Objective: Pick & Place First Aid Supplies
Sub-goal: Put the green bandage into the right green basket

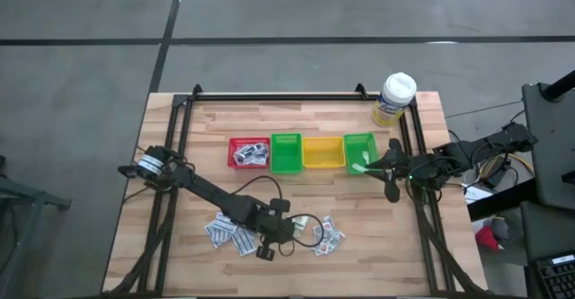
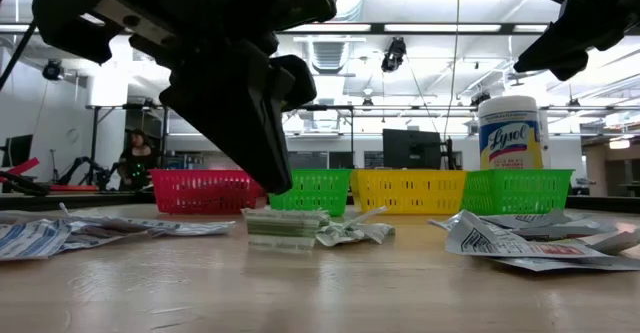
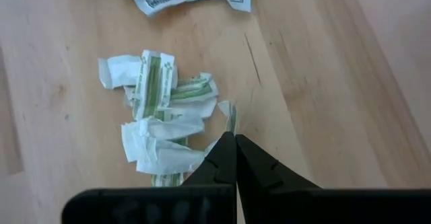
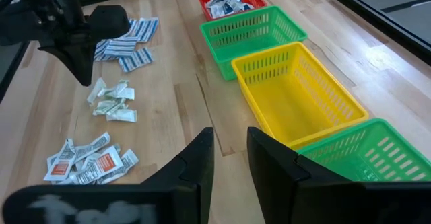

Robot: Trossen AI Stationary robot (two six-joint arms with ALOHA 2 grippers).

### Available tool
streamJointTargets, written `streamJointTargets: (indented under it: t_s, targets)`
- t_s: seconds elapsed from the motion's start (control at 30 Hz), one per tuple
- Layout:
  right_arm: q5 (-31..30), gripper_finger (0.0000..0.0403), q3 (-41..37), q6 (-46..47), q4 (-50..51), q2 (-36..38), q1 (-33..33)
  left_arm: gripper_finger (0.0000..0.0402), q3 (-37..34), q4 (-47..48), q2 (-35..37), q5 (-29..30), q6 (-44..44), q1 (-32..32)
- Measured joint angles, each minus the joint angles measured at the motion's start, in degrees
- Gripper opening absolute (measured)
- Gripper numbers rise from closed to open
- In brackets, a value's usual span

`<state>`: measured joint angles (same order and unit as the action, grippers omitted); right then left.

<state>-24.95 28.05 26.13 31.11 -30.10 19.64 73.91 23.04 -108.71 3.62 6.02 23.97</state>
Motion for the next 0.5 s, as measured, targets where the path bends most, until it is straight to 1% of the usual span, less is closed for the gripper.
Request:
streamJointTargets:
  t_s: [0.13, 0.27, 0.5]
  targets:
    - [0.0, 0.0086, 0.0, 0.0, 0.0, 0.0, -0.01, 0.0, -0.02, 0.75, 0.0, -0.78, 0.08, -0.02]
    - [0.0, 0.0078, 0.0, 0.0, 0.0, 0.02, -0.01, 0.0, -0.04, 1.42, 0.0, 0.41, 0.05, 0.0]
    - [0.0, 0.0068, 0.0, 0.0, 0.0, 0.02, -0.02, 0.0, 0.03, 1.37, 0.15, 0.61, 0.06, -0.13]
